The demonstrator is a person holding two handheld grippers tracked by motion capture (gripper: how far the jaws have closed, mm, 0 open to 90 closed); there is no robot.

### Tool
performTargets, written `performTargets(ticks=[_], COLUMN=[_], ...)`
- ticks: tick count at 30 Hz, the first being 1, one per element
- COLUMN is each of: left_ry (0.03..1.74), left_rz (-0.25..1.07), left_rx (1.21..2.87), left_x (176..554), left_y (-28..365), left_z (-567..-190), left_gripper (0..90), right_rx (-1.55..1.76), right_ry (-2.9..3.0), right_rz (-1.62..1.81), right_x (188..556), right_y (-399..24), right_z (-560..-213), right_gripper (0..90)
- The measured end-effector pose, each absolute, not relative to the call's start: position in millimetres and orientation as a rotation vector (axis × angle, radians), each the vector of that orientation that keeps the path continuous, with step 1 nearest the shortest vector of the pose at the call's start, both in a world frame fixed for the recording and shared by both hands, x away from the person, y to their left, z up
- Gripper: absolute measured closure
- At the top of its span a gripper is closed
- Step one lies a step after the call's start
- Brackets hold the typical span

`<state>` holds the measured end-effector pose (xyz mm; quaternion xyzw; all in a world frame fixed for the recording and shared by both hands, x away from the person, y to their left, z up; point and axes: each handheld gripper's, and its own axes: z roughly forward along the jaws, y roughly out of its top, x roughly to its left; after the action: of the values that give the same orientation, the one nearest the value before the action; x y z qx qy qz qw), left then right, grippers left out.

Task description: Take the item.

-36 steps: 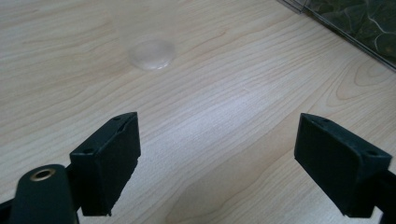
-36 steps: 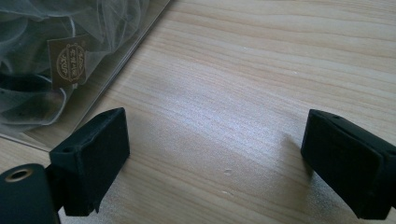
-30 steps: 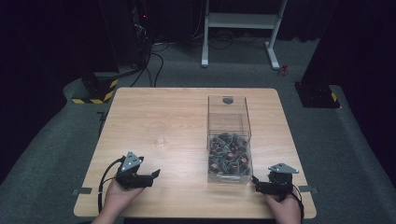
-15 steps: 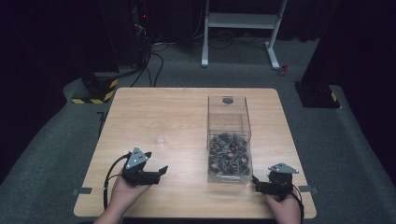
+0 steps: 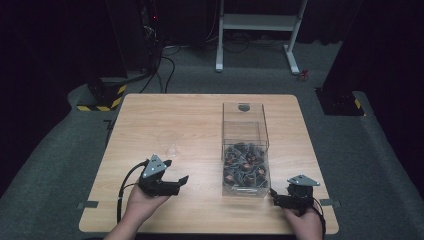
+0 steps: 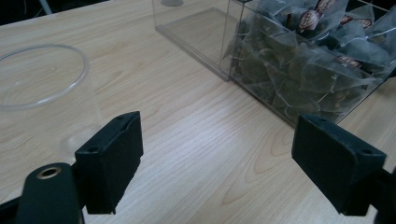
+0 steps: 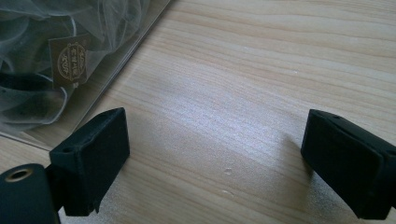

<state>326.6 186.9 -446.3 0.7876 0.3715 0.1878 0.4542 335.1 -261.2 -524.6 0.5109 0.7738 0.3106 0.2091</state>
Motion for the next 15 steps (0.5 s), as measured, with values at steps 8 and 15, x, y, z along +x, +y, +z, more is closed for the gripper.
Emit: performTargets(ticks=[8,15], left_ry=[0.890,0.859], left_rz=[0.438,0.416], left_rx=[1.937,1.939], left_x=[327.5,329.5], left_y=[175.8,164.3], left_z=[-442.7,-440.3], left_gripper=[17.8,18.8], right_rx=[1.421,1.421], right_ry=[2.153,2.153], right_rz=[0.864,0.864], right_x=[335.1,335.1], right_y=[-261.2,-261.2], right_z=[-524.6,-524.6], right_gripper=[7.7,7.7])
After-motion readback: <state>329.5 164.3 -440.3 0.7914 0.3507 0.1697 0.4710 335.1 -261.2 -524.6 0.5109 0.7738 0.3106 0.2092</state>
